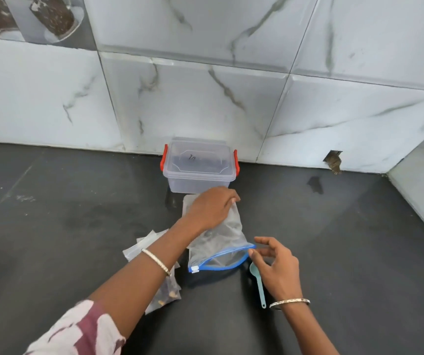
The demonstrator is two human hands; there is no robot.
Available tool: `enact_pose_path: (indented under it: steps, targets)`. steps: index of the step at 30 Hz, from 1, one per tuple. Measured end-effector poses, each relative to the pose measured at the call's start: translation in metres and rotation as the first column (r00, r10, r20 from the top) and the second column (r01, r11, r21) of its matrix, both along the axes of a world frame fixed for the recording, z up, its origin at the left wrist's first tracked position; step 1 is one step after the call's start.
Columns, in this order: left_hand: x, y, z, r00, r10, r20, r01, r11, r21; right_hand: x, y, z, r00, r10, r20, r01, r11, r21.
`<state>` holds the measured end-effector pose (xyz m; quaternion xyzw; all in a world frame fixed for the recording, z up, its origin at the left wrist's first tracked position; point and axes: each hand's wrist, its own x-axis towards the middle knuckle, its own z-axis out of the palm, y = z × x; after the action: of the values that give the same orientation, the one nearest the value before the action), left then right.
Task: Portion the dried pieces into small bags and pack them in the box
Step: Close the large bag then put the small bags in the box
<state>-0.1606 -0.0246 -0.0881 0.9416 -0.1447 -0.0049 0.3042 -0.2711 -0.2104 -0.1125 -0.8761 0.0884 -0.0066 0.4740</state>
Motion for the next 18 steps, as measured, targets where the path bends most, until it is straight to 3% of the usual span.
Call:
enact_pose_path:
  steps: [3, 9, 18]
  targets:
    - [0.026, -0.018, -0.006, 0.993, -0.114, -0.031, 0.118, 0.964, 0.237, 0.008, 0.003, -0.002, 1.000, 0.009, -0.017, -0.009, 1.000, -0.007]
    - [0.047, -0.031, -0.019, 0.989, -0.150, -0.006, 0.128, 0.824, 0.552, 0.010, 0.004, -0.001, 0.999, -0.040, 0.007, 0.041, 0.999, -0.016]
    - [0.036, -0.019, -0.045, 0.987, -0.154, 0.038, 0.095, 0.769, 0.632, -0.017, -0.007, 0.004, 0.977, -0.193, 0.095, 0.196, 0.980, -0.024]
